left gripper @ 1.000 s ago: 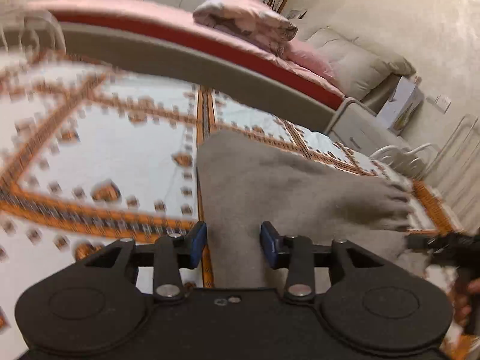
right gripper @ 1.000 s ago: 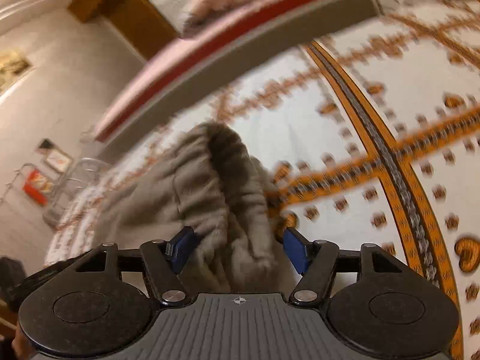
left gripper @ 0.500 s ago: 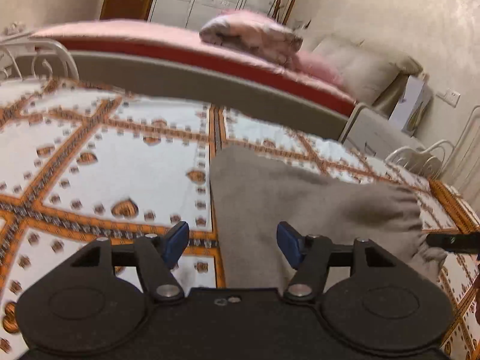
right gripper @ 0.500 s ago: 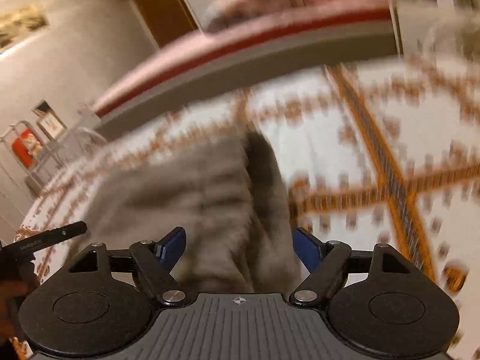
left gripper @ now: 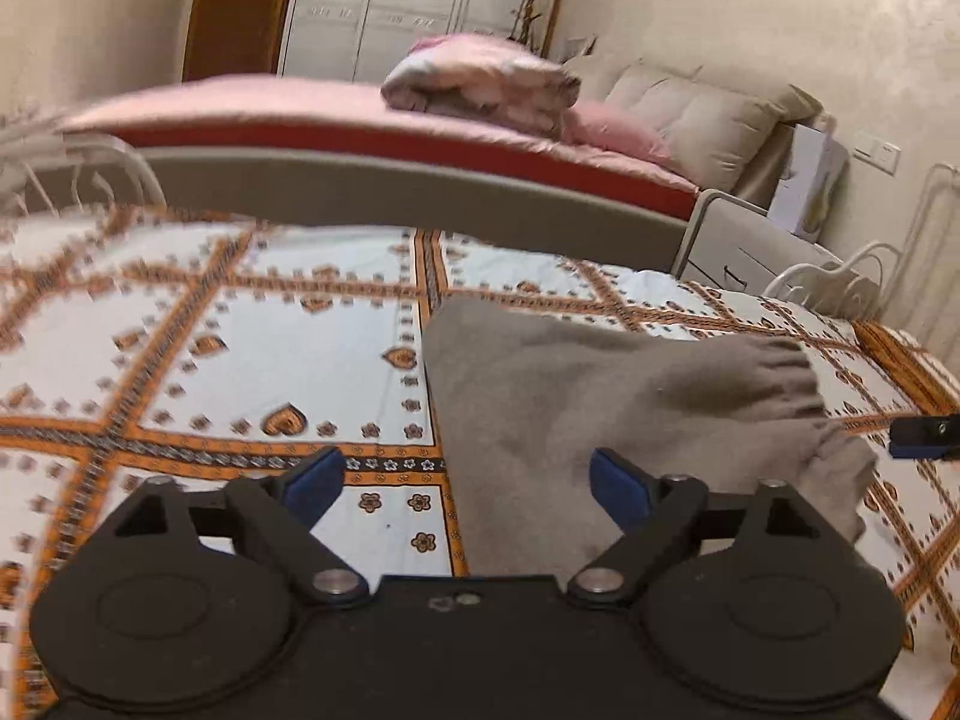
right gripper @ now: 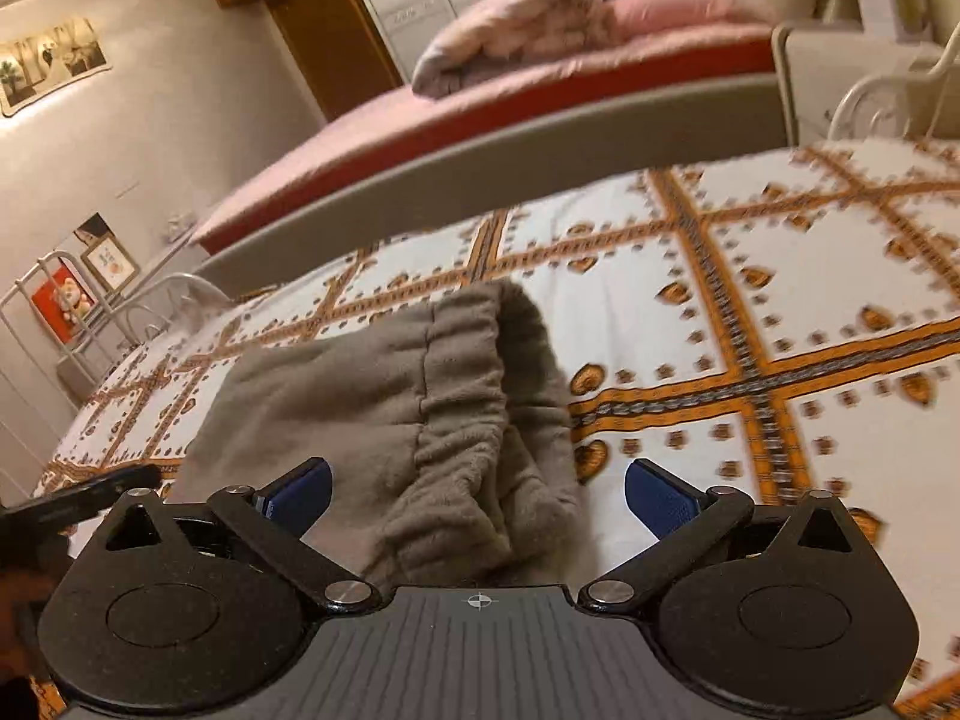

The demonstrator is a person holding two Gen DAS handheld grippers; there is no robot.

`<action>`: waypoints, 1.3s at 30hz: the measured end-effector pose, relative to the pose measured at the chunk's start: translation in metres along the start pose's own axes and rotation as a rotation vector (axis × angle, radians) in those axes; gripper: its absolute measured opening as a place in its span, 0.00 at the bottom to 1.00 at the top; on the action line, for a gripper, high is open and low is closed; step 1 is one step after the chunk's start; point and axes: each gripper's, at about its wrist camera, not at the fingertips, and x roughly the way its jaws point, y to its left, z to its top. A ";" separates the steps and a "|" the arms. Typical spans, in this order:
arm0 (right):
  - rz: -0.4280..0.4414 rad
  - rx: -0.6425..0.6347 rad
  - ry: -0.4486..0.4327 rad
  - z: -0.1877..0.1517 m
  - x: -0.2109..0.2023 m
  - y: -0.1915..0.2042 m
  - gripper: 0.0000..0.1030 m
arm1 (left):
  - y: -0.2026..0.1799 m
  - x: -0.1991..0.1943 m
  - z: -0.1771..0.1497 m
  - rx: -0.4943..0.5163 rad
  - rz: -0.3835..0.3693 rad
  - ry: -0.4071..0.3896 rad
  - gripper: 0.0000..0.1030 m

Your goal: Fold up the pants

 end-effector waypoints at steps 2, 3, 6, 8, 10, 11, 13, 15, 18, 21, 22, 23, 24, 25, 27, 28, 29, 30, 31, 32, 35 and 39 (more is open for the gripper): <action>-0.020 -0.019 -0.001 -0.002 -0.017 0.006 1.00 | -0.006 -0.017 0.001 0.009 0.018 -0.015 0.89; -0.025 -0.030 -0.002 -0.006 -0.027 0.008 1.00 | -0.009 -0.027 0.001 0.008 0.033 -0.013 0.91; -0.036 -0.068 -0.020 -0.026 -0.059 0.019 1.00 | -0.014 -0.056 -0.007 -0.010 0.044 0.004 0.92; -0.033 -0.084 -0.048 -0.038 -0.080 0.029 1.00 | -0.021 -0.081 -0.018 -0.012 0.049 -0.004 0.94; -0.050 -0.109 -0.082 -0.052 -0.102 0.042 1.00 | -0.028 -0.105 -0.025 -0.007 0.063 -0.025 0.94; -0.061 -0.117 -0.098 -0.060 -0.112 0.049 1.00 | -0.032 -0.119 -0.028 -0.008 0.060 -0.054 0.94; -0.064 -0.142 -0.128 -0.077 -0.128 0.058 1.00 | -0.040 -0.143 -0.037 -0.003 0.053 -0.108 0.94; -0.077 -0.157 -0.184 -0.091 -0.147 0.070 1.00 | -0.050 -0.164 -0.048 0.014 0.058 -0.122 0.94; -0.041 -0.141 -0.252 -0.107 -0.172 0.083 1.00 | -0.063 -0.191 -0.065 0.037 0.054 -0.143 0.94; -0.014 -0.129 -0.259 -0.123 -0.185 0.094 1.00 | -0.076 -0.210 -0.084 0.053 0.045 -0.151 0.94; -0.013 -0.136 -0.256 -0.128 -0.189 0.099 1.00 | -0.080 -0.215 -0.089 0.057 0.044 -0.163 0.94; -0.014 -0.154 -0.251 -0.134 -0.191 0.106 1.00 | -0.084 -0.221 -0.094 0.067 0.038 -0.177 0.94; -0.016 -0.173 -0.248 -0.138 -0.192 0.111 1.00 | -0.088 -0.225 -0.099 0.081 0.038 -0.185 0.94; -0.019 -0.199 -0.246 -0.144 -0.194 0.118 1.00 | -0.092 -0.229 -0.103 0.092 0.043 -0.190 0.94; -0.021 -0.250 -0.239 -0.156 -0.195 0.129 1.00 | -0.096 -0.235 -0.110 0.099 0.049 -0.195 0.94; -0.015 -0.264 -0.233 -0.160 -0.195 0.134 1.00 | -0.096 -0.237 -0.113 0.098 0.050 -0.192 0.94; -0.003 -0.277 -0.225 -0.165 -0.194 0.137 1.00 | -0.097 -0.238 -0.115 0.100 0.049 -0.193 0.94; 0.007 -0.294 -0.222 -0.168 -0.193 0.140 1.00 | -0.098 -0.239 -0.115 0.102 0.048 -0.197 0.94; 0.011 -0.312 -0.222 -0.170 -0.192 0.142 1.00 | -0.099 -0.239 -0.115 0.102 0.048 -0.201 0.94; 0.013 -0.328 -0.225 -0.171 -0.191 0.146 1.00 | -0.098 -0.238 -0.115 0.100 0.046 -0.202 0.94; 0.001 -0.315 -0.211 -0.170 -0.183 0.146 1.00 | -0.098 -0.234 -0.114 0.083 0.038 -0.196 0.94; -0.019 -0.271 -0.215 -0.165 -0.179 0.139 1.00 | -0.100 -0.231 -0.115 0.090 0.024 -0.194 0.94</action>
